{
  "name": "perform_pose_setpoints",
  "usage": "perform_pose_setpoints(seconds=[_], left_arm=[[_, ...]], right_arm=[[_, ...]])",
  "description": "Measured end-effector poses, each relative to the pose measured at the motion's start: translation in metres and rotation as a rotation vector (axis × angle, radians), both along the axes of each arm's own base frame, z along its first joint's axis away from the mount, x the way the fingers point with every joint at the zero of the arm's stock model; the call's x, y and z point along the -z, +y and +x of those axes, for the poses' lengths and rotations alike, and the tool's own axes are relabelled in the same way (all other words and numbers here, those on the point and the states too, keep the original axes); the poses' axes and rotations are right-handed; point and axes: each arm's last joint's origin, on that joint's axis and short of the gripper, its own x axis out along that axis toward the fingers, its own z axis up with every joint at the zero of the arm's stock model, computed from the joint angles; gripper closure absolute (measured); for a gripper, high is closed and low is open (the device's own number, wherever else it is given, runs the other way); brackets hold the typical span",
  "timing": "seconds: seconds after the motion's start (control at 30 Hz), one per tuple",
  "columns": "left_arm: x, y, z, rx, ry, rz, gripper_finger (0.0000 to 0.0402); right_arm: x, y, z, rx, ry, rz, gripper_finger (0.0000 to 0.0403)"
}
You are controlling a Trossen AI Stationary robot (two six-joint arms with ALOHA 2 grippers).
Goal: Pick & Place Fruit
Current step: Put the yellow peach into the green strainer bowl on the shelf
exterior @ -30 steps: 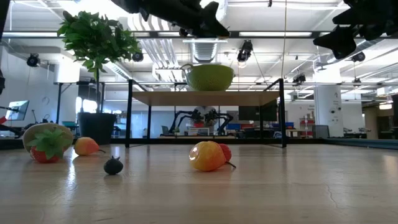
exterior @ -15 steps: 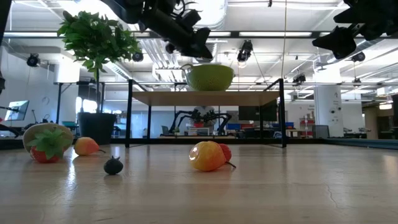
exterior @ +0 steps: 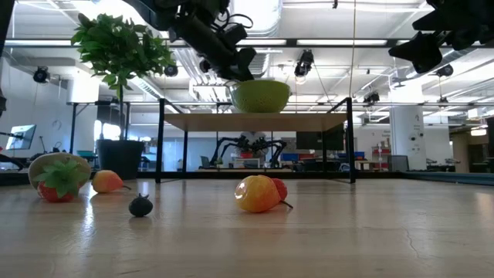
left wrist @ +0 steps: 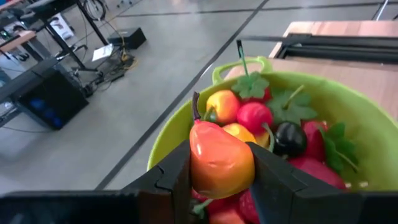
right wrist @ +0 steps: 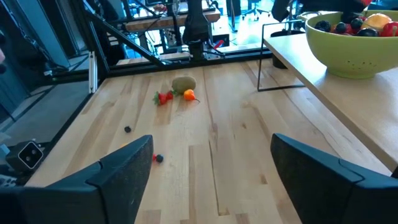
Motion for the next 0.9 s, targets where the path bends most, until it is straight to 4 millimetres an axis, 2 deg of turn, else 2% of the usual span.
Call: perform_pose_setpoints(seconds=[0.33,0.67,0.9], left_arm=[[0.003,0.000,-0.001,0.000,0.027,-0.012,0.0260],[0.003,-0.001,-0.001,0.002,0.036,-0.015,0.0203],[-0.015,-0.004,0.003,0.026,0.022,0.023,0.0200]], right_arm=[[0.000,0.000,0.000,0.000,0.000,0.000,0.0116],[0.000,0.000,0.000,0.000,0.000,0.000,0.0146],[0.000,0.000,0.000,0.000,0.000,0.000,0.0167]])
